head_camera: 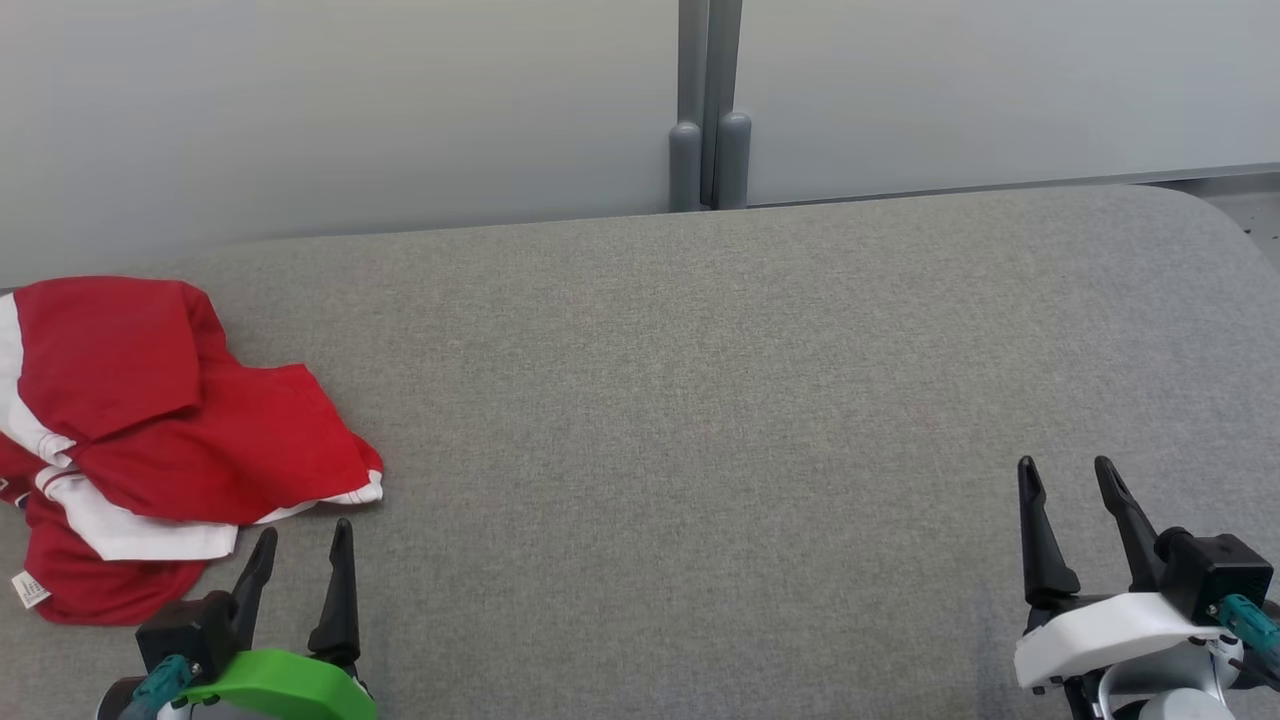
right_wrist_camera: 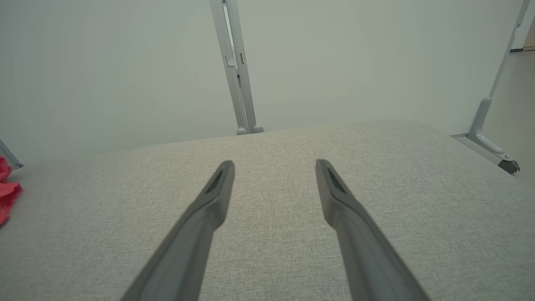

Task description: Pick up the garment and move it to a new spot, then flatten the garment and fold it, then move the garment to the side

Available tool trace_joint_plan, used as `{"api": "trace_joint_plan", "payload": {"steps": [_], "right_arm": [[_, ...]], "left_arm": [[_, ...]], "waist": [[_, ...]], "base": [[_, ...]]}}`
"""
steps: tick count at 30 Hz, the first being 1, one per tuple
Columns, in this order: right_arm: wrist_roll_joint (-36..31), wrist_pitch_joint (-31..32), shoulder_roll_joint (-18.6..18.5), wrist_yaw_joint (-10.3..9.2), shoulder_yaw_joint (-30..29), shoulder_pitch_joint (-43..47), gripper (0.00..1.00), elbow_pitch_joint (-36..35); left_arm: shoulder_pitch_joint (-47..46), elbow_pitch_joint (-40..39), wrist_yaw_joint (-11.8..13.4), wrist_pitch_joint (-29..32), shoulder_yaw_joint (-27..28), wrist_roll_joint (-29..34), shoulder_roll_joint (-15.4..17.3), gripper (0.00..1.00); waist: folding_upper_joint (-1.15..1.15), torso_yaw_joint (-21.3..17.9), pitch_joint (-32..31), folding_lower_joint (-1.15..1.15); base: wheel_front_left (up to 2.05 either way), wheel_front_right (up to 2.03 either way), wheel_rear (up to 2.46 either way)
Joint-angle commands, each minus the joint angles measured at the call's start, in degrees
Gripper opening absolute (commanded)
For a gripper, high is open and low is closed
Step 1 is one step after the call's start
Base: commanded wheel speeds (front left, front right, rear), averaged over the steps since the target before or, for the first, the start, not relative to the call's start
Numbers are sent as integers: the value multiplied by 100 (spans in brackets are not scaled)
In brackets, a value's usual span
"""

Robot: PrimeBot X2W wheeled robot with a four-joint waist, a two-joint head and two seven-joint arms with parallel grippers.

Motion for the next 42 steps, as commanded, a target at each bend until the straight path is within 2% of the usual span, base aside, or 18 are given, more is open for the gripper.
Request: {"api": "trace_joint_plan", "payload": {"steps": [1,30,42], "right_arm": [[-138,-72,-37,3,-28,11,100,-25],[-1327,-386,-44,3,-141,149,100,-18],[-1119,-404,-42,4,-181,153,100,127]], "left_arm": [[0,-22,-14,-54,-8,145,55,100],[124,179,-26,-369,131,1142,-63,100],[141,234,-27,-386,187,1114,-76,100]], "waist": [[38,-2,2,0],[50,-23,-10,0],[51,-35,1,0]], "base": [[0,0,0],[0,0,0],[0,0,0]]}}
